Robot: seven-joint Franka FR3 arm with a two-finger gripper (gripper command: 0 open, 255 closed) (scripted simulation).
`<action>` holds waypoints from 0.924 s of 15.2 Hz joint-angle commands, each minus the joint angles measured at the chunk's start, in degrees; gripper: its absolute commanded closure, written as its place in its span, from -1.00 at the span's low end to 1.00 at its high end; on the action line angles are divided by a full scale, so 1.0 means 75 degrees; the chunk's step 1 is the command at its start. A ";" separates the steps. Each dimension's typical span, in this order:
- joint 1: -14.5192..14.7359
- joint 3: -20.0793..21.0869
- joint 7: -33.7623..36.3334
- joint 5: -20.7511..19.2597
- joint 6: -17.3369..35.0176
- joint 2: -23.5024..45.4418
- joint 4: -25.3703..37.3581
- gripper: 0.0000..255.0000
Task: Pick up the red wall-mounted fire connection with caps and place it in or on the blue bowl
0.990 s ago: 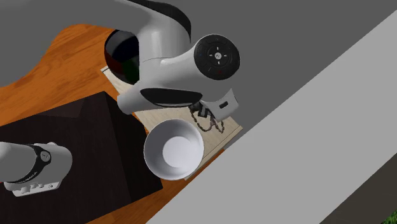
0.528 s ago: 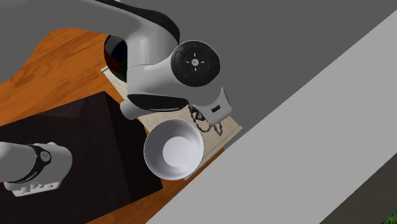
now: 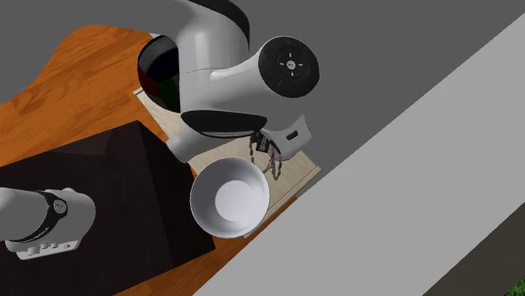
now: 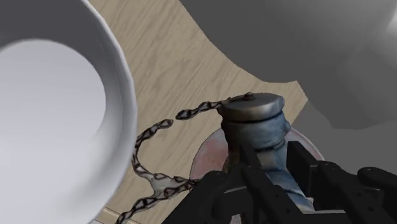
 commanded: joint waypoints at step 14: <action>0.0481 -0.0407 0.1741 -0.1212 -0.0502 0.0390 0.1066 -1.00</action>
